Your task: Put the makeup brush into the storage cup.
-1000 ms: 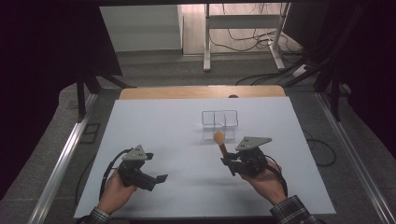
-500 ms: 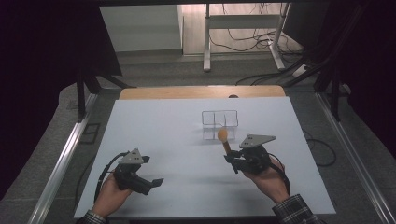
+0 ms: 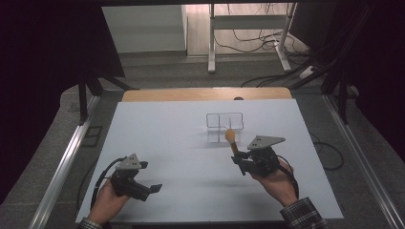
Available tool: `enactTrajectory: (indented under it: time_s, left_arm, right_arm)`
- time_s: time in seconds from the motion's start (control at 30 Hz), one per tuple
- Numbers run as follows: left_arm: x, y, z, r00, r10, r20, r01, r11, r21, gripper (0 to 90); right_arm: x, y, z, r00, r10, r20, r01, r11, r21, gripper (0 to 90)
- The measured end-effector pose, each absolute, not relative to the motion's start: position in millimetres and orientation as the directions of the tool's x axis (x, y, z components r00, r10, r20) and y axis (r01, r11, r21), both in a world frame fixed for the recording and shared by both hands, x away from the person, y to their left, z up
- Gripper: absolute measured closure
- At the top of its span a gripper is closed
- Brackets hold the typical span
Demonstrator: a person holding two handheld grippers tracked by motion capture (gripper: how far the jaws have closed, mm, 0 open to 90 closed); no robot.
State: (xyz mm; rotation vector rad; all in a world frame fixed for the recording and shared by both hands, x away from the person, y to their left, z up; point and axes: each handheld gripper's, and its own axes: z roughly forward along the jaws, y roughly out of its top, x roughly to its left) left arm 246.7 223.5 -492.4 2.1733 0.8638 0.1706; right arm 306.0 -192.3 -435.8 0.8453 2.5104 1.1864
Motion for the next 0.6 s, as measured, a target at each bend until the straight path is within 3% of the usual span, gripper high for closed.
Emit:
enactTrajectory:
  time_s: [0.6]
  left_arm:
    - [239.5,242.8,-498.1,0.73,0.661,-0.174,0.569,-0.447,0.69,0.0]
  right_arm:
    - [315.3,-202.8,-430.3,-0.78,0.626,0.028,0.407,0.472,0.782,73.3]
